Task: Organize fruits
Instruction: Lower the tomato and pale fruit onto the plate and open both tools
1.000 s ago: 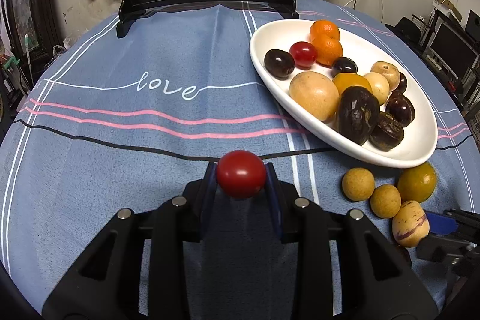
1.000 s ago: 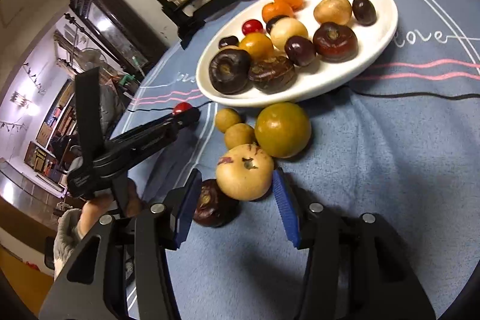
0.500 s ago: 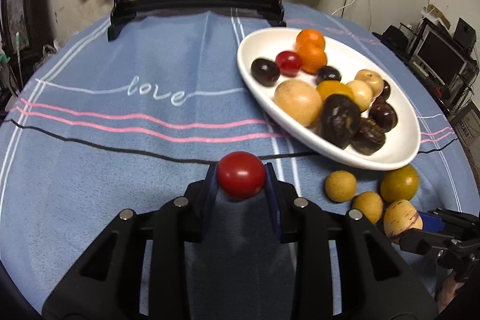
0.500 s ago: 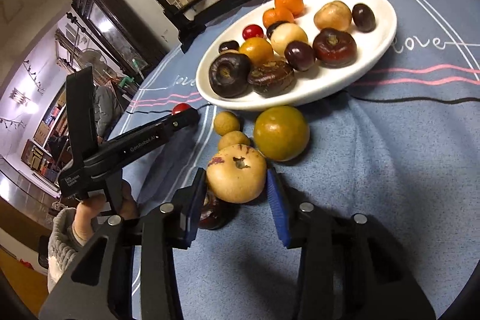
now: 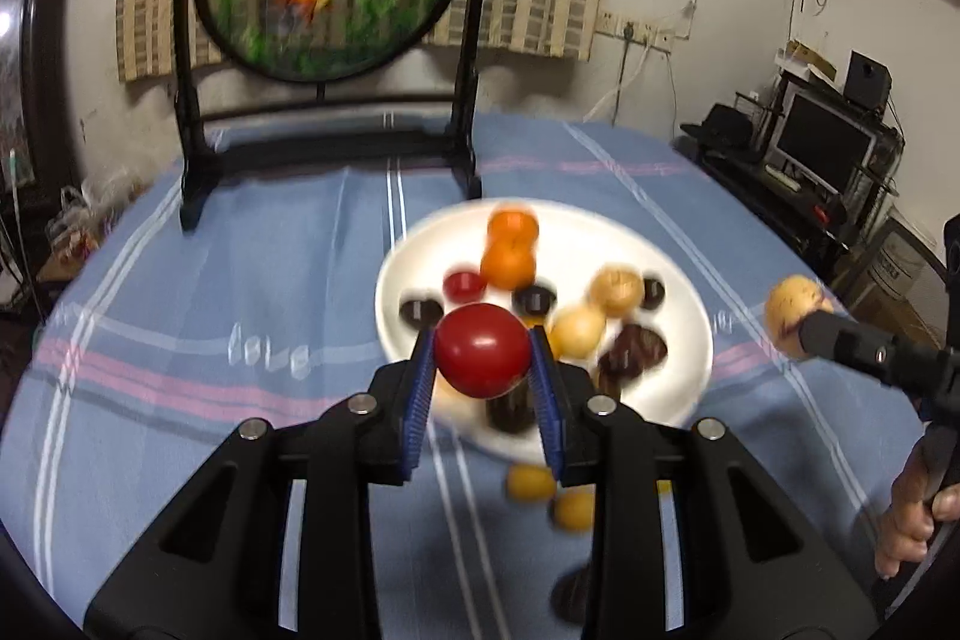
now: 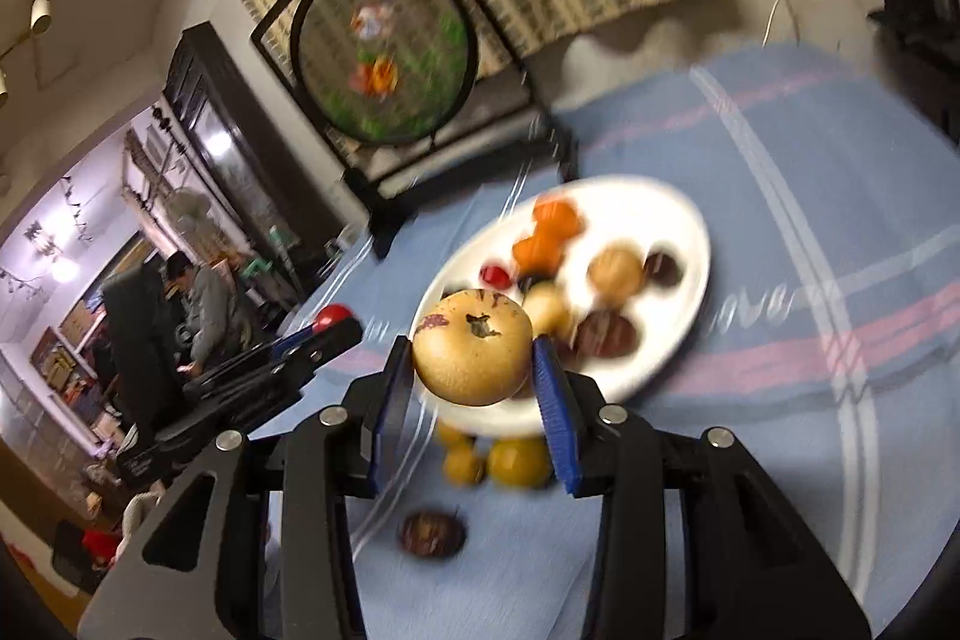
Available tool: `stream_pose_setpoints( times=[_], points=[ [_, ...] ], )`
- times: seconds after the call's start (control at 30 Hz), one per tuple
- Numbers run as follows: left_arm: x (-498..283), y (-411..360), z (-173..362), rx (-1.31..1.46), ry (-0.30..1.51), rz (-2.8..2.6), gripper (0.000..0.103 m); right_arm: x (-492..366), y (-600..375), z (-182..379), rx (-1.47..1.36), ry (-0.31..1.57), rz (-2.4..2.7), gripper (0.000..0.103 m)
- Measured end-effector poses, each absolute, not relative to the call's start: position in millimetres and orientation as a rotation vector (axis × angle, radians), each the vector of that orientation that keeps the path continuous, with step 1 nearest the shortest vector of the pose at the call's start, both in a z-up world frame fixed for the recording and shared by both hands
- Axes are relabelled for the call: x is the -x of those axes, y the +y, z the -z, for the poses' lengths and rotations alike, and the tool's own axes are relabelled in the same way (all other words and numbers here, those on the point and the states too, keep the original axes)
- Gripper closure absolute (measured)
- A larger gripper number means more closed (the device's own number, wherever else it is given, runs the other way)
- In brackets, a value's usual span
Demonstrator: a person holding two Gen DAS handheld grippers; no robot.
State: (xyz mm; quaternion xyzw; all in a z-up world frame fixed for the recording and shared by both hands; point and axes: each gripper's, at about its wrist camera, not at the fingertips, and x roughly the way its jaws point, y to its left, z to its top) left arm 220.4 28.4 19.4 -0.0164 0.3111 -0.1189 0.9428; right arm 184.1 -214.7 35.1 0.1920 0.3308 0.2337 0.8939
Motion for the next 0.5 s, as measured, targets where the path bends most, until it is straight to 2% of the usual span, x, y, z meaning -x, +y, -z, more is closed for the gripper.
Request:
stream_pose_setpoints(
  times=[0.17,0.5],
  points=[
    [-259.3,17.5,-28.6,0.067,0.631,0.231,0.072,-230.9,-206.4,-54.1,-0.387,0.658,-0.458,0.062],
    [-317.1,8.6,23.6,0.079,0.745,0.249,0.072,-320.0,-169.4,2.8,-0.285,0.768,-0.395,0.062]
  ],
)
